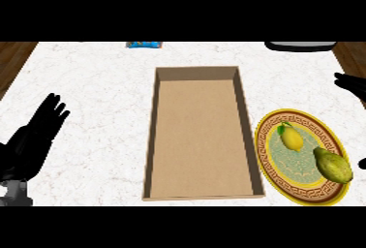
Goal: Pick the lemon from the plate and place it in the cardboard box
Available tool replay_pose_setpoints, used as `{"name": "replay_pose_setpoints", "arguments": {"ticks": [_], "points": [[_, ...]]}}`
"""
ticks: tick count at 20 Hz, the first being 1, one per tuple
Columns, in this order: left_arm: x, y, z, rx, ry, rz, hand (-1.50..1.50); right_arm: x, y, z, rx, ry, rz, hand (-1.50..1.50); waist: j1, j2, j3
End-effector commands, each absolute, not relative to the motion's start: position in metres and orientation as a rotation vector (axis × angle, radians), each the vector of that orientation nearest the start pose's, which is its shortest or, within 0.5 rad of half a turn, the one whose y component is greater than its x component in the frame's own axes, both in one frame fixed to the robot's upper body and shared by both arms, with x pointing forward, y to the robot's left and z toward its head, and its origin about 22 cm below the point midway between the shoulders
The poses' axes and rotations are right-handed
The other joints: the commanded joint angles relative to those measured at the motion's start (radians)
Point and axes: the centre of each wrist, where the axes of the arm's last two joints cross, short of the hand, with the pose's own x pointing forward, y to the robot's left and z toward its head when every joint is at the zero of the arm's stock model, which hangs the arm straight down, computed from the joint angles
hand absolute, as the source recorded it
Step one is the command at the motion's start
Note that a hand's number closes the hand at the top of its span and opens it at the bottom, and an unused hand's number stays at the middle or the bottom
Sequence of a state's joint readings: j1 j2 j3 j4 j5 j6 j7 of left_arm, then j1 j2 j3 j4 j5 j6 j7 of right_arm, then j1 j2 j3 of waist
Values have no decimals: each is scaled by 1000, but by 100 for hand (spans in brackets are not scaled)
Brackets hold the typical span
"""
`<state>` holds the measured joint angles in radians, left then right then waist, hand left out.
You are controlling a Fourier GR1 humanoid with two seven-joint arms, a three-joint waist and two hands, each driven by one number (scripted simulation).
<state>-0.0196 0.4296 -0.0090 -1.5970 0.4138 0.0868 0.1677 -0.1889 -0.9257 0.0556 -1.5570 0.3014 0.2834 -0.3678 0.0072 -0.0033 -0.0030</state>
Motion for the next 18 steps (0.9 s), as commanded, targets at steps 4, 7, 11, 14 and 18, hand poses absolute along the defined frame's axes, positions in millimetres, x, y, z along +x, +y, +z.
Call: {"name": "replay_pose_setpoints", "arguments": {"ticks": [4, 7, 11, 14, 18], "points": [[246, 313, 43, 48, -1453, 29, 0, 285, -324, 161, -700, -1257, 1558, -150, 16, 5, 1], [245, 322, 54, 63, -1450, 38, 0, 290, -309, 163, -682, -1178, 1565, -150, 7, 4, 2], [247, 321, 56, 41, -1456, 45, 0, 300, -302, 147, -647, -1082, 1531, -150, 7, 5, 3], [247, 322, 50, 55, -1447, 33, 0, 308, -287, 147, -651, -1050, 1525, -150, 3, 4, 3], [261, 327, 47, 51, -1431, 67, 0, 298, -286, 147, -650, -1002, 1563, -150, -8, 4, 3]]}}
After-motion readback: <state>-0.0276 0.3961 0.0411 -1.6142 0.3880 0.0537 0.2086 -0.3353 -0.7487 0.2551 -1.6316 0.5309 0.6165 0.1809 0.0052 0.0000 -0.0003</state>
